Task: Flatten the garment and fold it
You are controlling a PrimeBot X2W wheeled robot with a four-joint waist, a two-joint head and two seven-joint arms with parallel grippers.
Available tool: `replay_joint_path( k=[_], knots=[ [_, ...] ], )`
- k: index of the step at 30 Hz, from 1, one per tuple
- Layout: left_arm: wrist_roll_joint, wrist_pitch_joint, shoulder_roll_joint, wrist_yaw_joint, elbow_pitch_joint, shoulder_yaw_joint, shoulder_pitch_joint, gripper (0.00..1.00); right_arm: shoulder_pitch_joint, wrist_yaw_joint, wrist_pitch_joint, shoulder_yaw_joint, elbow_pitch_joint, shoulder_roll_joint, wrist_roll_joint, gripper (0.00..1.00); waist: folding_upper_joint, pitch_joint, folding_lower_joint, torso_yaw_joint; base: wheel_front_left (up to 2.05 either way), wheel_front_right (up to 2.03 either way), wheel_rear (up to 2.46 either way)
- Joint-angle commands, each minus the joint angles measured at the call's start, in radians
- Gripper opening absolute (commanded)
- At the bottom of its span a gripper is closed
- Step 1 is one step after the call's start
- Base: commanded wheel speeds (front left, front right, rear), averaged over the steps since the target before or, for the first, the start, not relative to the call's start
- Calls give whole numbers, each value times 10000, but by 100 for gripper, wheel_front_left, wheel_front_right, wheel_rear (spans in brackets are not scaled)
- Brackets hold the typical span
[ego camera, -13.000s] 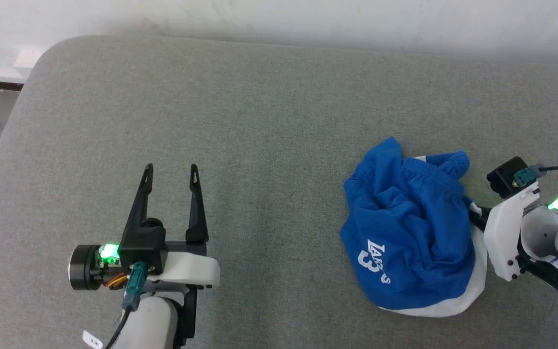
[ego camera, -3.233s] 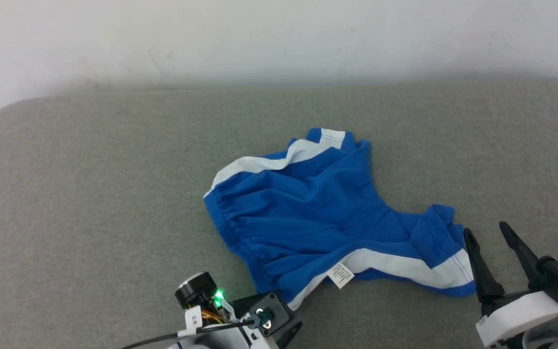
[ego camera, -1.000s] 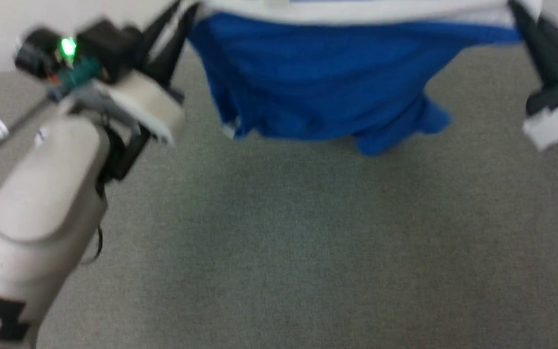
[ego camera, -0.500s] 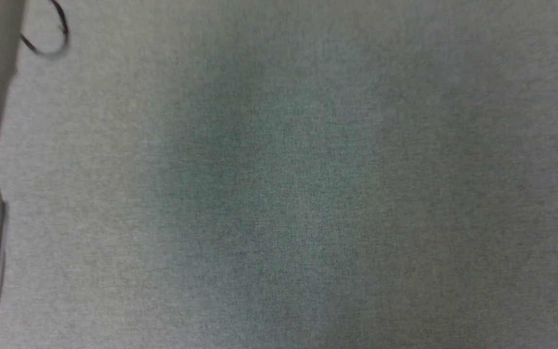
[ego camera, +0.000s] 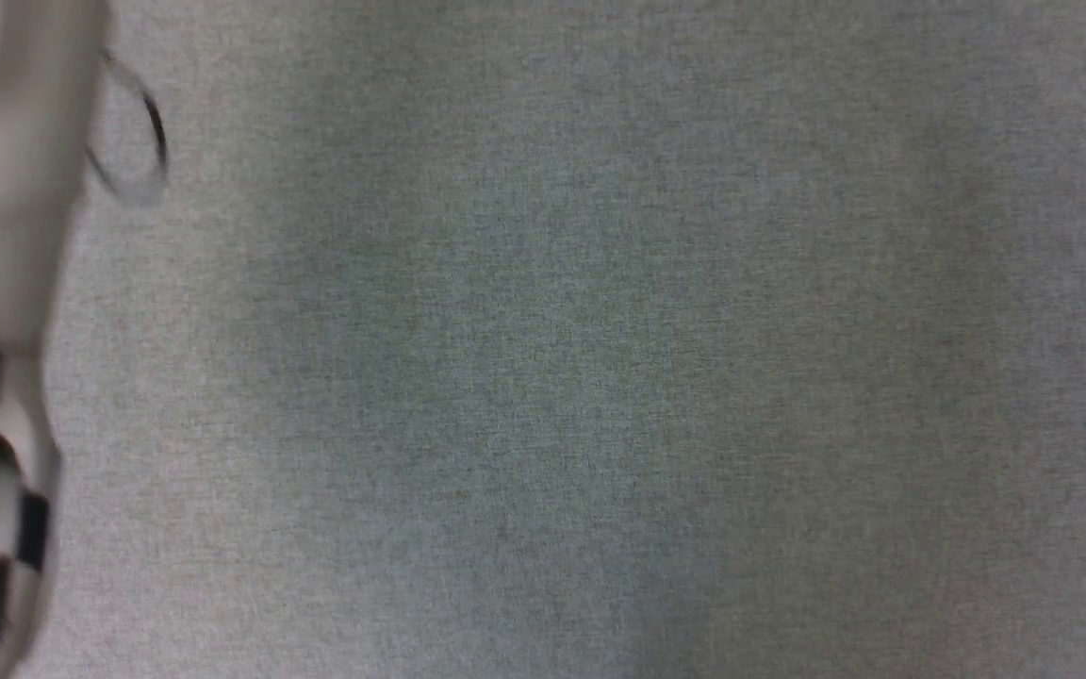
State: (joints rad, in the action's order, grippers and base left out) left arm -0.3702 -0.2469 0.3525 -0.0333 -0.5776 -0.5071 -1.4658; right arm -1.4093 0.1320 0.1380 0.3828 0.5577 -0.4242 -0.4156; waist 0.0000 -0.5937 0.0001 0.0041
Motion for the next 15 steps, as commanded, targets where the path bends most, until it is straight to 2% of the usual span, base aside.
replay_joint_path(
  k=[1,4,7,10,15],
  knots=[
    [-68,-89,122,-18,79,-3,746,0,609,-13,269,252,-23,-22,-166,0,0,395,-1,-71,0,0,0],
    [-7,-134,409,93,548,-92,2381,0,1836,-13,536,926,-198,-200,-421,0,0,924,-1,-99,0,0,0],
    [7,-143,641,438,1343,-64,4344,0,3230,-13,716,1581,-445,-487,-633,0,0,1564,-1,-102,0,0,0],
    [-36,-145,828,734,2113,-77,6355,0,4593,-13,776,2066,-724,-695,-861,0,0,2224,-1,-151,0,0,0],
    [-197,-147,1047,979,2968,-407,9163,0,6779,-13,749,2672,-1315,-1253,-1144,0,0,3327,-1,-173,0,0,0]
  ],
)
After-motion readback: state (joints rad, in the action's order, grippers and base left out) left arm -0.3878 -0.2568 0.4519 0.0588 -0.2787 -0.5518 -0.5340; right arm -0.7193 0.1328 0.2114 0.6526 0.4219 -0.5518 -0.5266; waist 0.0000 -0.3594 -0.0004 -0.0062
